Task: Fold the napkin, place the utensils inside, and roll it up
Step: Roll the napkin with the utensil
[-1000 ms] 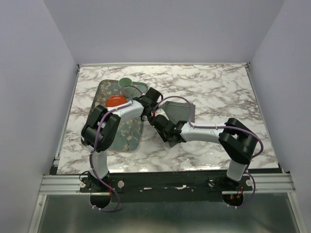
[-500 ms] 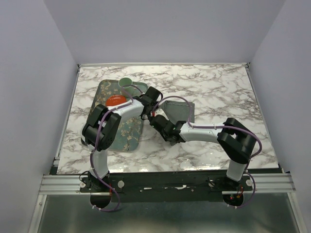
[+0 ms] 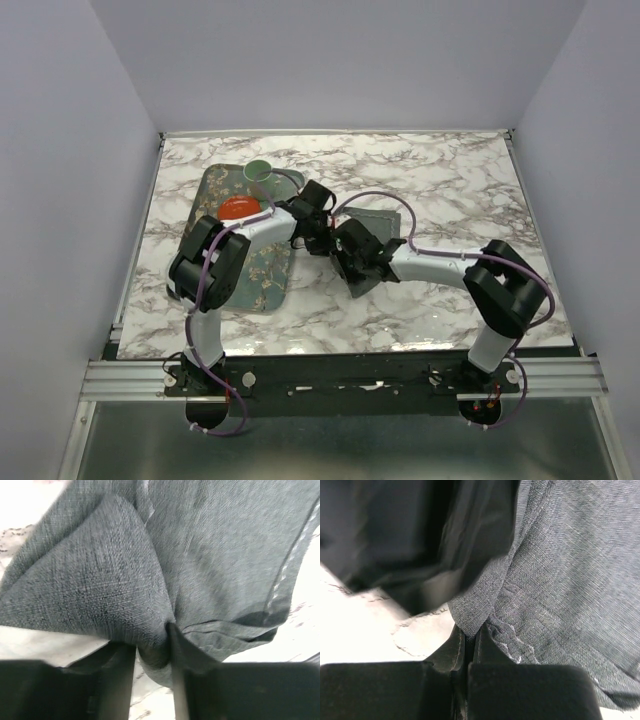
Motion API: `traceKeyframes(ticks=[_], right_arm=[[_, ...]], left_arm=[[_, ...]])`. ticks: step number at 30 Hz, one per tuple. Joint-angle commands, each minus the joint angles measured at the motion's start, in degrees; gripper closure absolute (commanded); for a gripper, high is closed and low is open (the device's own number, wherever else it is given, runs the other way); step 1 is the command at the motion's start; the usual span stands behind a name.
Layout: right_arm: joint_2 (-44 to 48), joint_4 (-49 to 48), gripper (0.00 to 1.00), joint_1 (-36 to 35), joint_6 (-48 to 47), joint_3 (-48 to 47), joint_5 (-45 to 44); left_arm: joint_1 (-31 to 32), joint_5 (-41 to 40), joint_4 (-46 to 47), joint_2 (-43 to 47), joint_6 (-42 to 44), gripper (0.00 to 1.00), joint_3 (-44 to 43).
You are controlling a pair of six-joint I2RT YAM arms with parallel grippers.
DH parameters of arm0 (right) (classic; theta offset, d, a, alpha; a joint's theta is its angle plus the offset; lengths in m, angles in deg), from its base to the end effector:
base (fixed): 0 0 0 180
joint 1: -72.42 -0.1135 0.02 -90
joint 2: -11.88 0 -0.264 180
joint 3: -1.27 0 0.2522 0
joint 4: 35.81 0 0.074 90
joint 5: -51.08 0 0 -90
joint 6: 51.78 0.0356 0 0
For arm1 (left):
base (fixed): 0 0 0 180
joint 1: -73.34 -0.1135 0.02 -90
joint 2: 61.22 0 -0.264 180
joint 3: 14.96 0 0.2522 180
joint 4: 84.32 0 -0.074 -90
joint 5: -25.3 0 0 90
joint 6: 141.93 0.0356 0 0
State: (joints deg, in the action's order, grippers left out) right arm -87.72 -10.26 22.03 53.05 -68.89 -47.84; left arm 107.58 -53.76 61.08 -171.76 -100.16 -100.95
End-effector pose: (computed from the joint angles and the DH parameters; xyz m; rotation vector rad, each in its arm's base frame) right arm 0.2250 0.2633 0.1604 -0.7142 2.4313 0.2641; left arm 0.3251 -0.2295 0.1624 -0.2651 2.7629 -0.7044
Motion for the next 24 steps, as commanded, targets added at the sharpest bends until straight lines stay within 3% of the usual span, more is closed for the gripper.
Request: traceKeyframes(ticks=[1, 2, 10, 12, 16, 19, 24], right_arm=[[-1.7, -0.6, 0.99, 3.9, 1.3, 3.0, 15.1], [-1.9, -0.7, 1.0, 4.6, 1.3, 3.0, 17.9], [-5.2, -2.6, 1.0, 11.6, 1.7, 3.0, 31.2], [-6.0, -3.2, 0.99, 12.7, 1.8, 3.1, 35.2], [-8.9, -5.5, 1.0, 17.5, 2.7, 4.0, 43.4], [-10.7, -6.1, 0.99, 20.3, 3.1, 3.6, 48.7], [-14.8, -6.3, 0.99, 23.1, 4.7, 2.0, 57.0]], left_arm=[[-0.4, -2.2, 0.9, 0.9, 6.7, 0.52, 3.7], [-0.4, -2.5, 1.2, 1.3, 7.2, 0.46, 3.8], [-2.9, -2.4, 3.5, 9.4, 10.0, 0.39, 6.7], [-3.6, -1.9, 4.1, 11.8, 10.3, 0.31, 8.4], [-4.0, -0.9, 7.1, 16.4, 10.4, 0.31, 11.9], [-4.0, 0.8, 8.6, 18.1, 11.4, 0.39, 12.9], [-3.9, 5.8, 15.3, 17.2, 10.6, 0.66, 16.5]])
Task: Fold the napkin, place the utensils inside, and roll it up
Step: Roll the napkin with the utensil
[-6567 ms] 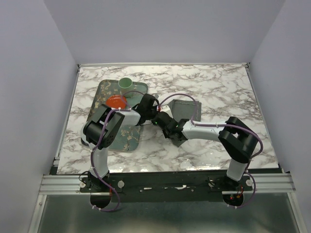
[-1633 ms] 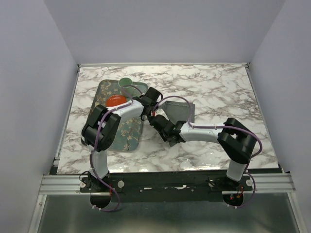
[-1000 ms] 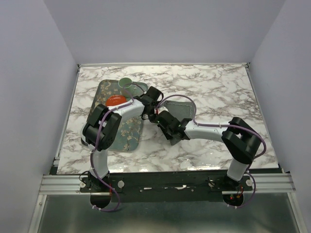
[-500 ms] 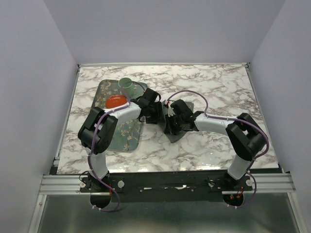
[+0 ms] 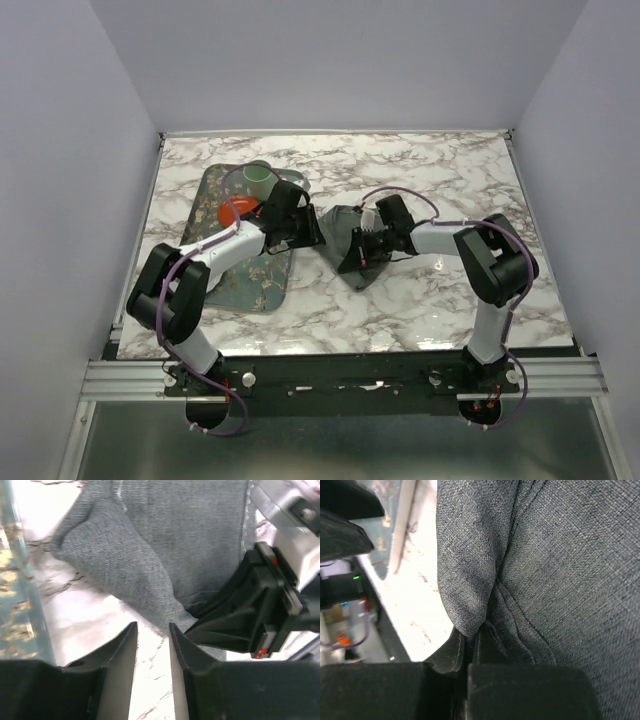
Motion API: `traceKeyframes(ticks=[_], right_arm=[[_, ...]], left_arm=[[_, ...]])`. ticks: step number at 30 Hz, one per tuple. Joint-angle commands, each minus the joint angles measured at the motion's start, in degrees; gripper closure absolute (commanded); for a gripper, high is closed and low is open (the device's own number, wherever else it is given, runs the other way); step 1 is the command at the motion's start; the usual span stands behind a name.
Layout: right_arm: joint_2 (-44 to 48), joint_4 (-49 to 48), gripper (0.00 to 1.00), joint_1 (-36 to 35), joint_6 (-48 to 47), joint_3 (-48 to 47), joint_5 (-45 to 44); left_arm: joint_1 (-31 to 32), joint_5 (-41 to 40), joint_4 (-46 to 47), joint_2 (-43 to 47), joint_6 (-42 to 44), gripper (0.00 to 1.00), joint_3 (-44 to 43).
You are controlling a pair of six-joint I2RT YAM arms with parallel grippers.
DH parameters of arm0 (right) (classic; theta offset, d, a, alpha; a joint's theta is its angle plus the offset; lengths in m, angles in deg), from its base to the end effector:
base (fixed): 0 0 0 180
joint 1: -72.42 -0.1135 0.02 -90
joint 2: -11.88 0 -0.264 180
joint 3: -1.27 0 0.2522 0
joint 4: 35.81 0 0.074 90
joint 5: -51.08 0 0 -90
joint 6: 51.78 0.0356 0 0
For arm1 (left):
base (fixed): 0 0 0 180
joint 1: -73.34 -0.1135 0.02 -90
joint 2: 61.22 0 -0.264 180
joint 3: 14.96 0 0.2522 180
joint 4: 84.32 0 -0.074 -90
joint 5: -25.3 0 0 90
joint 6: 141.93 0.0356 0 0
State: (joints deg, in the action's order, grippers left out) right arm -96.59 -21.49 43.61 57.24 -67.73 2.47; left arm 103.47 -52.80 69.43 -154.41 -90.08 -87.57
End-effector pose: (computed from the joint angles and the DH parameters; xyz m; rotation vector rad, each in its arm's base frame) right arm 0.3022 0.1931 0.1223 -0.5385 2.5474 1.2349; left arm 0.2949 -0.1797 0.2091 -0.0726 2.5208 -0.7768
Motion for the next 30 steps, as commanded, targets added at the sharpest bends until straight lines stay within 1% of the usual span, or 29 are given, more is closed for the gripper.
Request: traceKeyframes(ticks=[1, 2, 5, 12, 17, 18, 20, 23, 26, 29, 30], right_arm=[[-6.7, 5.0, 0.99, 2.1, 0.7, 0.7, 7.9], [-7.4, 4.9, 0.99, 2.3, 1.3, 0.3, 8.9], [-9.1, 5.0, 0.99, 2.7, 1.7, 0.0, 10.5], [-11.7, 5.2, 1.0, 4.1, 1.5, -0.8, 12.7], [-11.5, 6.1, 0.99, 4.5, 0.9, -1.4, 12.6], [-11.3, 6.4, 0.99, 4.5, 0.7, -1.4, 12.4], [-11.0, 7.2, 0.99, 4.6, 0.1, -1.6, 11.9], [-10.4, 8.6, 0.99, 4.7, -0.6, -2.1, 10.6], [-9.6, 10.6, 0.97, 4.7, -1.7, -3.4, 9.4], [-7.7, 13.6, 0.91, 4.7, -3.0, -4.9, 7.5], [-7.0, 14.4, 0.85, 4.7, -3.4, -5.2, 5.7]], left_arm=[[0.4, 6.5, 10.1, -0.6, 0.1, 0.69, 3.5], [0.3, 6.9, 11.2, -1.1, -0.8, 0.74, 3.7], [0.5, 7.9, 14.4, -3.1, -2.2, 0.82, 3.6], [0.4, 9.6, 20.3, -6.9, -4.8, 0.9, 3.0], [0.3, 8.1, 21.6, -9.7, -6.4, 0.93, 2.7], [0.2, 7.1, 21.6, -10.5, -6.4, 0.94, 2.3], [0.3, 5.6, 18.7, -11.6, -5.7, 0.97, 1.3], [0.2, 2.2, 15.2, -12.8, -4.7, 1.0, 0.8], [-0.4, 1.0, 14.7, -14.0, -4.0, 1.0, 1.5], [-0.7, 0.4, 14.8, -14.8, -3.9, 1.0, 2.2], [-0.6, 0.3, 15.0, -15.1, -3.7, 1.0, 2.9]])
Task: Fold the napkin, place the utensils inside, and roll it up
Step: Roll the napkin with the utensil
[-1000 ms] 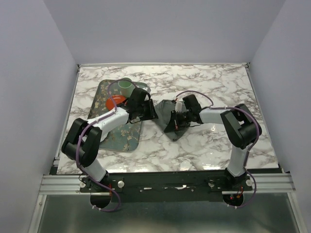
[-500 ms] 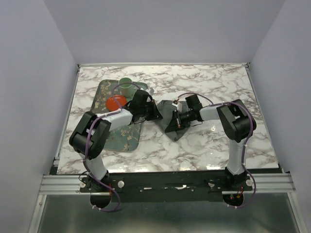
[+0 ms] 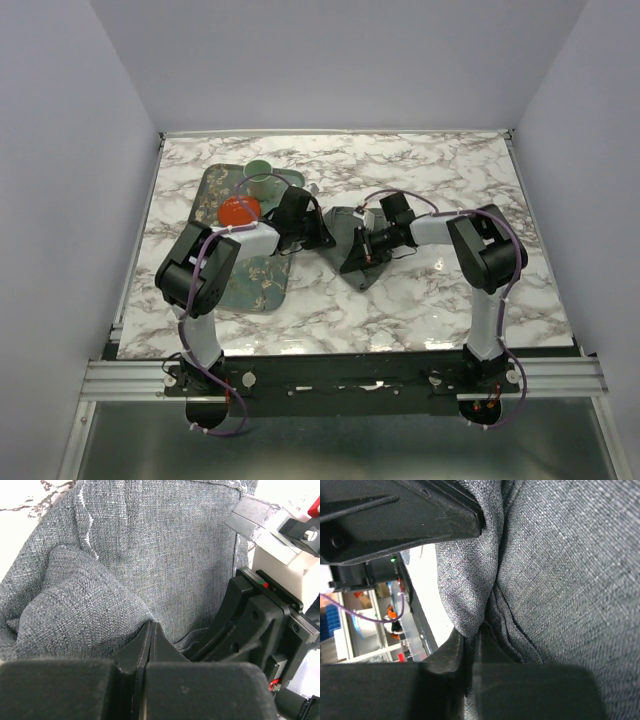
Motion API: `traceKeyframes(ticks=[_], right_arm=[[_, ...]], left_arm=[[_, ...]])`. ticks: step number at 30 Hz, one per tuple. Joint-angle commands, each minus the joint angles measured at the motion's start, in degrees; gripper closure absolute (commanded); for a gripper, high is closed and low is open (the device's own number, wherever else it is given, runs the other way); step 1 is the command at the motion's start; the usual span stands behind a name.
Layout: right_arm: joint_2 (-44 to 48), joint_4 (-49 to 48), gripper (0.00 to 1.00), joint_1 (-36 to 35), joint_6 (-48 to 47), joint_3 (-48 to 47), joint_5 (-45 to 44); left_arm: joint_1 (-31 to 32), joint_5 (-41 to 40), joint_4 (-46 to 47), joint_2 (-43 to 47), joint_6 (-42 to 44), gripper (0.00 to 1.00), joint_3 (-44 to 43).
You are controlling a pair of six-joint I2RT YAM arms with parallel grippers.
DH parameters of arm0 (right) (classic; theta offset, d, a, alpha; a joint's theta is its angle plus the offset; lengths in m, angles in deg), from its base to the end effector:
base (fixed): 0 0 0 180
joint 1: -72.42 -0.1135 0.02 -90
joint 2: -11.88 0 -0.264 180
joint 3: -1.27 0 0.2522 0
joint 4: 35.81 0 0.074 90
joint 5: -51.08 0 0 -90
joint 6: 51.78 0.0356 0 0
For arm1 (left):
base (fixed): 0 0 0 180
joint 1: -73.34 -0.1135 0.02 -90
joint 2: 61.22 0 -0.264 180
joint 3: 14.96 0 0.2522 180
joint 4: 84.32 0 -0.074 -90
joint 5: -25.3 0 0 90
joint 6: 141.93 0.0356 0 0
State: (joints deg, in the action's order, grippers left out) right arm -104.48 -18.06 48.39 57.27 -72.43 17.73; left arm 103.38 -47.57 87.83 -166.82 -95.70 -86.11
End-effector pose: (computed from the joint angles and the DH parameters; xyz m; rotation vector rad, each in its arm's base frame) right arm 0.3248 0.1774 0.0978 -0.4840 2.5881 1.5597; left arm 0.3227 -0.1987 0.1524 -0.1324 2.4799 -0.9562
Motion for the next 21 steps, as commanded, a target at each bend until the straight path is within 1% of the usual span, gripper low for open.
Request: traceKeyframes(ticks=[1, 4, 6, 8, 10, 12, 14, 15, 16, 18, 19, 21], right_arm=[[2.2, 12.1, 0.82, -0.1, -3.9, -1.6, -10.7], [4.1, 17.2, 0.76, -0.1, -6.3, -4.6, -13.7], [6.0, 20.5, 0.7, -0.2, -7.7, -6.1, -15.7], [7.0, 23.2, 0.69, -0.4, -8.5, -7.7, -16.6], [8.1, 24.3, 0.66, -0.8, -8.9, -8.3, -18.9], [10.4, 26.0, 0.59, -1.5, -9.3, -8.8, -21.8], [12.4, 27.9, 0.55, -3.0, -10.0, -9.5, -27.4], [14.1, 28.4, 0.5, -3.7, -10.3, -10.2, -29.0], [15.1, 29.0, 0.47, -5.6, -10.4, -10.7, -32.5], [16.3, 31.0, 0.43, -7.6, -11.2, -12.9, -36.6], [17.0, 31.9, 0.41, -9.9, -11.7, -13.8, -41.4], [17.8, 33.4, 0.38, -12.2, -12.4, -15.2, -46.0]], left_arm=[[-0.6, -5.1, -3.2, -2.9, 1.9, 1.0, 1.6], [-0.5, -5.5, -2.8, -4.0, 1.8, 1.0, 2.2], [-0.4, -5.4, -2.3, -4.6, 1.4, 1.0, 2.8], [-0.4, -5.6, -1.9, -5.0, 1.3, 1.0, 3.0], [-0.2, -5.9, -1.8, -5.3, 1.4, 1.0, 3.2], [-0.2, -6.2, -1.7, -5.5, 1.4, 1.0, 3.4], [-0.1, -6.2, -1.6, -5.6, 1.4, 1.0, 3.4], [-0.1, -6.2, -1.7, -5.8, 1.4, 1.0, 3.5], [0.0, -6.1, -1.8, -5.8, 1.4, 1.0, 3.4], [0.0, -6.3, -1.9, -5.8, 1.4, 1.0, 3.3], [-0.1, -6.2, -2.0, -5.9, 1.4, 1.0, 3.2], [0.0, -6.3, -2.1, -5.8, 1.4, 1.0, 3.1]])
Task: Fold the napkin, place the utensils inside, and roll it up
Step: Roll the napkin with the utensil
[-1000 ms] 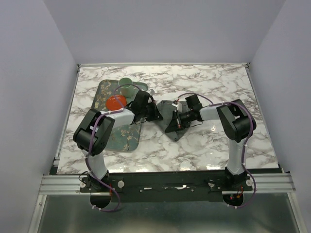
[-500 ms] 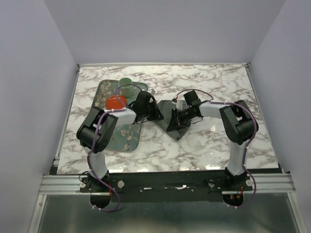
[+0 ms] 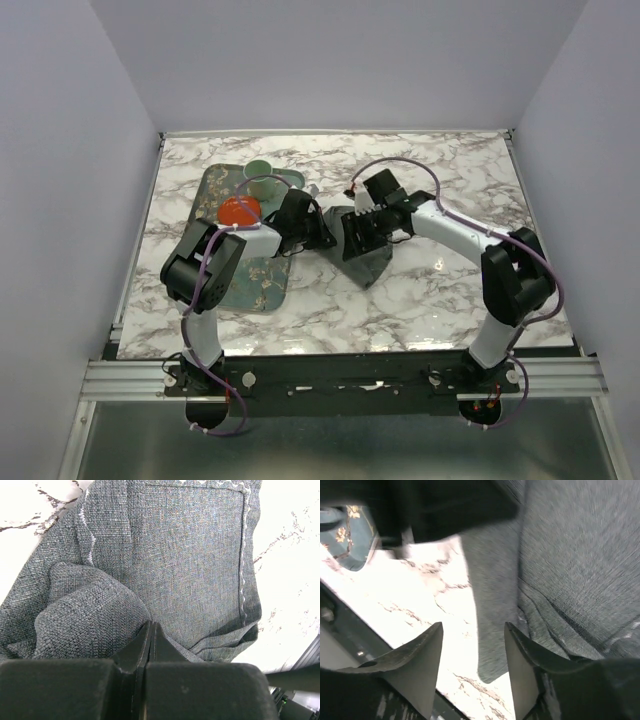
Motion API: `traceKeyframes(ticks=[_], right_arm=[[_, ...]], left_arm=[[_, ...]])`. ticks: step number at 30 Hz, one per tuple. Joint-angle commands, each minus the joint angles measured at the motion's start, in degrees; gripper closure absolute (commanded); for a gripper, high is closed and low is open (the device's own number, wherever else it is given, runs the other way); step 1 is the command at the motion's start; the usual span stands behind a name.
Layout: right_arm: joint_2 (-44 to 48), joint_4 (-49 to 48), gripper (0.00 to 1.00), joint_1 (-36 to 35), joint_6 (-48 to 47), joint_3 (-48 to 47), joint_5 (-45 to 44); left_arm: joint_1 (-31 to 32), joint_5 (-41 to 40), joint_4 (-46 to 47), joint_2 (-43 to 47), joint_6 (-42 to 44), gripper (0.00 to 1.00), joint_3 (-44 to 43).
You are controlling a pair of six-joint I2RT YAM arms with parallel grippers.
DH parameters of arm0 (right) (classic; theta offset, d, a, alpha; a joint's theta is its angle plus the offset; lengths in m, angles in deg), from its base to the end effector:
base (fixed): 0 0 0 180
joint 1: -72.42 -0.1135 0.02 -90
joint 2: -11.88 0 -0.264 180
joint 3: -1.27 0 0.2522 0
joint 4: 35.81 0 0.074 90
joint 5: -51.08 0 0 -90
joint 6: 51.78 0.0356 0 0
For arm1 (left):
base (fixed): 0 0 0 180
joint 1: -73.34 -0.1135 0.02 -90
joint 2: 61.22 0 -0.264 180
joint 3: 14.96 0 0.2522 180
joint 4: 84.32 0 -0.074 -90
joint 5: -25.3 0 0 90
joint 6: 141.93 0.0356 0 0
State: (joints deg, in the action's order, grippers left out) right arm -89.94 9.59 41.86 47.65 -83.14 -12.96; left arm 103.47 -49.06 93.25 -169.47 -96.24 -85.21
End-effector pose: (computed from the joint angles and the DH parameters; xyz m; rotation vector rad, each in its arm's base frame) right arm 0.3048 0.1981 0.2021 -0.6515 2.6612 0.8187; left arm 0.3272 -0.2010 0.1387 -0.1477 2.4418 -0.9489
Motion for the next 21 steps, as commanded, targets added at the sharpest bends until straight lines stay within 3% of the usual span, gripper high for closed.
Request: traceKeyframes(ticks=[1, 13, 21], right_arm=[[3.6, 5.9, 0.37, -7.9, -2.8, -5.3, -18.4], [-0.5, -8.9, 0.33, -20.0, -6.4, 0.6, -39.3], [-4.0, -14.5, 0.36, -22.4, -7.8, 2.9, -44.3]], left_arm=[[-0.1, -4.8, -7.7, -3.2, 2.0, 1.0, 2.1], [-0.2, -3.9, -8.4, -4.5, 1.5, 1.0, 1.3], [-0.2, -3.9, -8.7, -4.5, 1.5, 1.0, 1.2]])
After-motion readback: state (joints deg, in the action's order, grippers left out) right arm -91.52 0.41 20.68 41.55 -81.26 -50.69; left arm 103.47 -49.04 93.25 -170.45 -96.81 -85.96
